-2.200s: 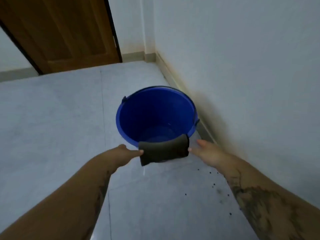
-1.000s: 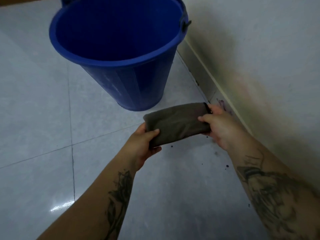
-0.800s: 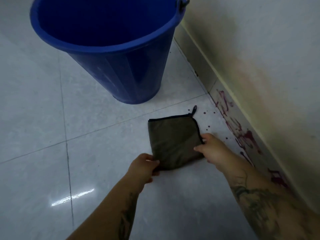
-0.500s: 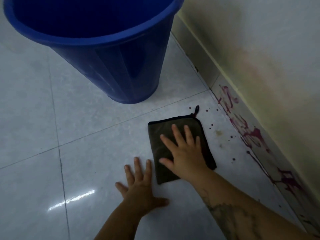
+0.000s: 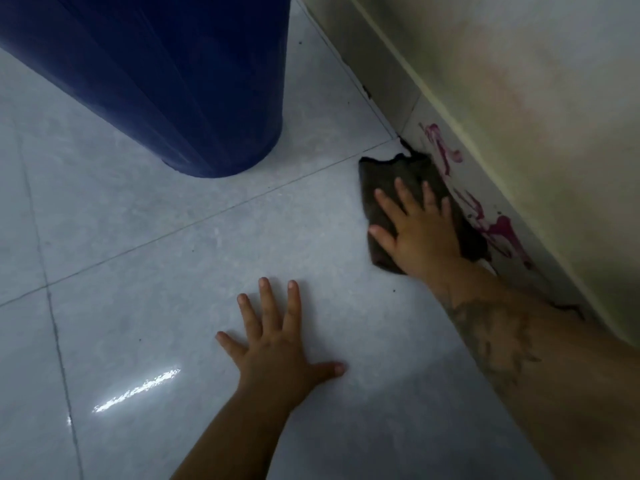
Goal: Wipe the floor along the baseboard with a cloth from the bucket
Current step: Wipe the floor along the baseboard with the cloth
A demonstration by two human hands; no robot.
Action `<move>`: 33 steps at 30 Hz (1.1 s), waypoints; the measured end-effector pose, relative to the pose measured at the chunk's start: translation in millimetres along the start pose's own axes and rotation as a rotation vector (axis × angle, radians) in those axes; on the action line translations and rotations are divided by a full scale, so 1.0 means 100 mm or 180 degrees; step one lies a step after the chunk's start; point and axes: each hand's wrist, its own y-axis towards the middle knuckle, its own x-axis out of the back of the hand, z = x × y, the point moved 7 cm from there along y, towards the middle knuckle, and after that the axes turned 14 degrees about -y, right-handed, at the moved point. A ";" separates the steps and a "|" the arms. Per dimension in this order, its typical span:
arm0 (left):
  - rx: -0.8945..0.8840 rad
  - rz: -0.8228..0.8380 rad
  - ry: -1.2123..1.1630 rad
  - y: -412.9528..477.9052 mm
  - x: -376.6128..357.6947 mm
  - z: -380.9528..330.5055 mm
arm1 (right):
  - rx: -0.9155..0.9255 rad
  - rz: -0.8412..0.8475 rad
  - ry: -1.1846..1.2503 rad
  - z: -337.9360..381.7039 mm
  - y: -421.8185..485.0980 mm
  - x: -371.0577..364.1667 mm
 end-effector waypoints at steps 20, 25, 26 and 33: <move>0.0314 0.0509 0.0131 0.08 0.00 -0.15 | -0.0168 -0.0450 0.0185 -0.31 -0.91 -0.12; 0.0350 0.0546 0.0150 0.06 0.03 -0.17 | 0.0399 -0.0486 0.0659 0.28 -1.88 -0.16; 0.0354 0.0526 0.0179 0.05 0.05 -0.18 | 0.0605 -0.0630 0.0713 0.36 -1.76 -0.06; 0.0230 0.0441 0.0339 0.01 0.03 -0.26 | 0.0241 -0.0353 0.0732 -0.73 -1.26 0.08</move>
